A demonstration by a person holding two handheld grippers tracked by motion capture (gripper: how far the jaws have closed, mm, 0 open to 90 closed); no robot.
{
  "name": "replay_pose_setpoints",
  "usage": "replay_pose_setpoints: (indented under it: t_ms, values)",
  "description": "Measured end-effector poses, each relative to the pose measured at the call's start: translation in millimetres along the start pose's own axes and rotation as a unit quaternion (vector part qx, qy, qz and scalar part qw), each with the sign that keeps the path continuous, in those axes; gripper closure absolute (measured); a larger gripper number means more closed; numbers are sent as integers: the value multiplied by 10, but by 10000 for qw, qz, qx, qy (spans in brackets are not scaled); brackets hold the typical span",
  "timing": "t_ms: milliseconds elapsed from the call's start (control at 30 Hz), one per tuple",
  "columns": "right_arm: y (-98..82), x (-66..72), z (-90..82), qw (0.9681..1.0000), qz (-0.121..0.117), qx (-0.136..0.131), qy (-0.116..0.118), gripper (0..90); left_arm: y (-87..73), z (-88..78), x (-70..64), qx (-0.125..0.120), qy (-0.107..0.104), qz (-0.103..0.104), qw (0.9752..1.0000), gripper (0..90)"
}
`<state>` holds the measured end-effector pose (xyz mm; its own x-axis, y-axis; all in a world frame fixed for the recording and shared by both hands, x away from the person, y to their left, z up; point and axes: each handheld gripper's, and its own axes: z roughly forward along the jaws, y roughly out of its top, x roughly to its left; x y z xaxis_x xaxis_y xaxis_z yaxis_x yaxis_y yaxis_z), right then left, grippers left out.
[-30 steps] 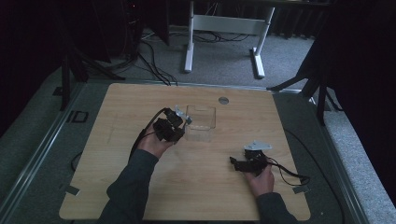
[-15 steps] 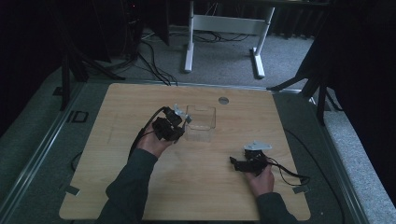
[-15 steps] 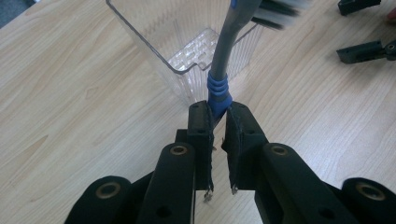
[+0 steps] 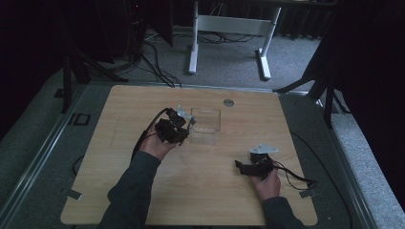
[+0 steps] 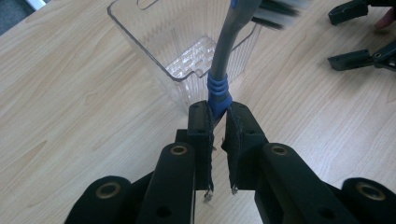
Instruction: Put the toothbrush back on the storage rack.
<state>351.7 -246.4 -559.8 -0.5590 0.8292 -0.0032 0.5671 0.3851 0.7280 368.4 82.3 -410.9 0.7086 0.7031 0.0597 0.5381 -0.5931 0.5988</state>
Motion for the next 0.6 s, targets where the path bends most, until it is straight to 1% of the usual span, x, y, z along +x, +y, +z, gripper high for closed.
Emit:
replay_pose_setpoints:
  t_ms: [433, 600]
  values:
    - [1, 0, 1, 10000, -1, 0, 2, 210, 18, -40, -3, -108, -87, -9, 9999, 809]
    - [1, 0, 1, 10000, -3, 0, 2, 210, 18, -57, 4, -189, -144, -55, 9997, 809]
